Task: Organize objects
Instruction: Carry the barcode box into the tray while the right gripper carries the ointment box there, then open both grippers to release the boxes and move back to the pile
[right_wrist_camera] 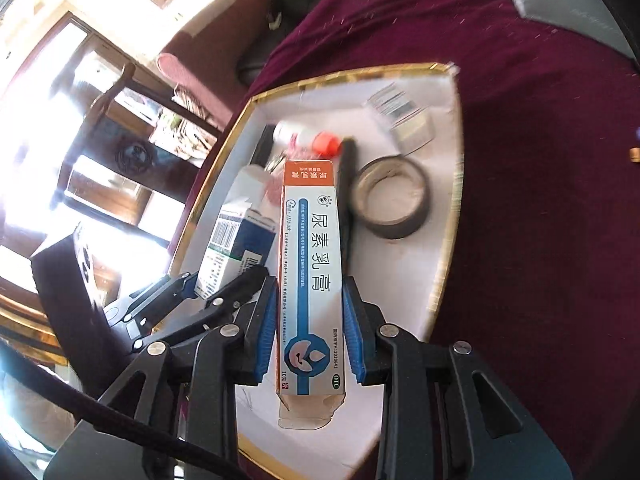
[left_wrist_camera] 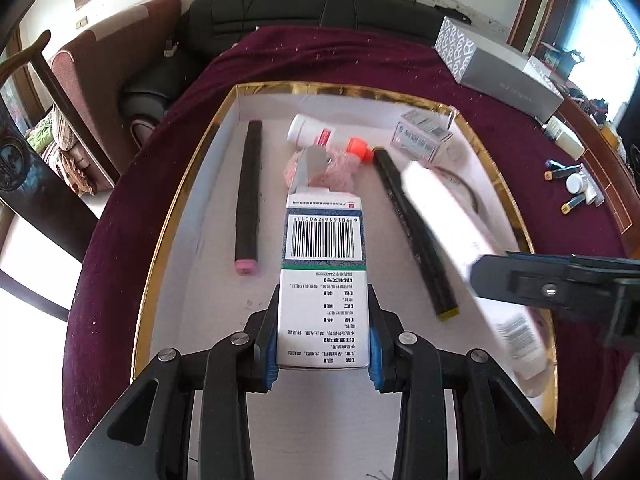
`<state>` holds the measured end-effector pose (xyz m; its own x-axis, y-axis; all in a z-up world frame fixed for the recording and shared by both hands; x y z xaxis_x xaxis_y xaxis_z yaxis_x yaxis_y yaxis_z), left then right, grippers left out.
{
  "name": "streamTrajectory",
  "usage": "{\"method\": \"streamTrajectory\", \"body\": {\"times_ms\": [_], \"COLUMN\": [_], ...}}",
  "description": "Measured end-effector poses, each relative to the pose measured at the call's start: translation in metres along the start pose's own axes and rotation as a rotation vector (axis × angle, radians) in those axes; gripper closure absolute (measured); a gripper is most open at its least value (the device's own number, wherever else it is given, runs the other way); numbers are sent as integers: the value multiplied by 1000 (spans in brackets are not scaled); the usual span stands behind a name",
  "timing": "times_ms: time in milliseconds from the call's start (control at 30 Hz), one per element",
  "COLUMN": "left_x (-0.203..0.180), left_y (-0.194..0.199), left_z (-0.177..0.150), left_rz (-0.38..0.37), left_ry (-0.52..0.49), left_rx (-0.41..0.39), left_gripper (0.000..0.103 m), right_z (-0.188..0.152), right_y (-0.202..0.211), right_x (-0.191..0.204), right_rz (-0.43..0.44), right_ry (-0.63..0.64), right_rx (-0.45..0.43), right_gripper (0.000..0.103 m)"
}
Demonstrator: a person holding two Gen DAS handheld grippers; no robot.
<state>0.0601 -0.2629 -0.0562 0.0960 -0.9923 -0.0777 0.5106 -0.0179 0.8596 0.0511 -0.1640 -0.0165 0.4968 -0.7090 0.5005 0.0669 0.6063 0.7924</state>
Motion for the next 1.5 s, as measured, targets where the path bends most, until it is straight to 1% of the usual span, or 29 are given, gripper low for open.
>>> {"method": "streamTrajectory", "body": {"times_ms": [133, 300, 367, 433, 600, 633, 700, 800, 933, 1100, 1367, 1433, 1500], "left_x": [8, 21, 26, 30, 38, 39, 40, 40, 35, 20, -25, -40, -56], "left_y": [-1, 16, 25, 35, 52, 55, 58, 65, 73, 82, 90, 91, 91], "left_z": [-6, -2, 1, 3, 8, 8, 9, 9, 12, 15, 22, 24, 27], "left_rz": [-8, 13, 19, 32, 53, 59, 67, 82, 105, 122, 103, 93, 91], "left_ry": [20, 36, 45, 54, 69, 74, 77, 75, 62, 29, -47, -70, -101], "left_rx": [5, -38, -65, -96, -156, -165, -175, -192, -213, -234, -248, -247, -247], "left_gripper": [73, 72, 67, 56, 48, 45, 45, 45, 44, 44, 44, 44, 44], "right_z": [4, 4, 3, 4, 0, -1, -3, -3, 1, 4, 9, 9, 8], "right_y": [-19, -31, -34, -37, -38, -37, -35, -25, -5, 16, 61, 76, 92], "right_x": [6, 11, 13, 14, 20, 22, 25, 28, 26, 18, -28, -48, -69], "right_rz": [-10, -38, -53, -73, -96, -96, -97, -99, -86, -76, -87, -103, -116], "right_ry": [4, 18, 27, 40, 75, 82, 94, 108, 103, 80, -11, -44, -82], "right_rx": [29, 44, 47, 45, 45, 45, 38, 13, -35, -87, -176, -203, -229], "right_gripper": [75, 75, 75, 75, 72, 71, 67, 64, 53, 53, 50, 47, 47]}}
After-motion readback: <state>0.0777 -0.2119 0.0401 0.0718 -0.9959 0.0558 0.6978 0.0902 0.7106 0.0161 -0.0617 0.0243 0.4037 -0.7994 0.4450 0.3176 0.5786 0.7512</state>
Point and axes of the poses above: each gripper's, at about its wrist camera, not at the fingertips, and y roughly against the way its jaws point, x to its left, z to its top, the point moved 9 cm from there along -y, roughly the way its jaws point
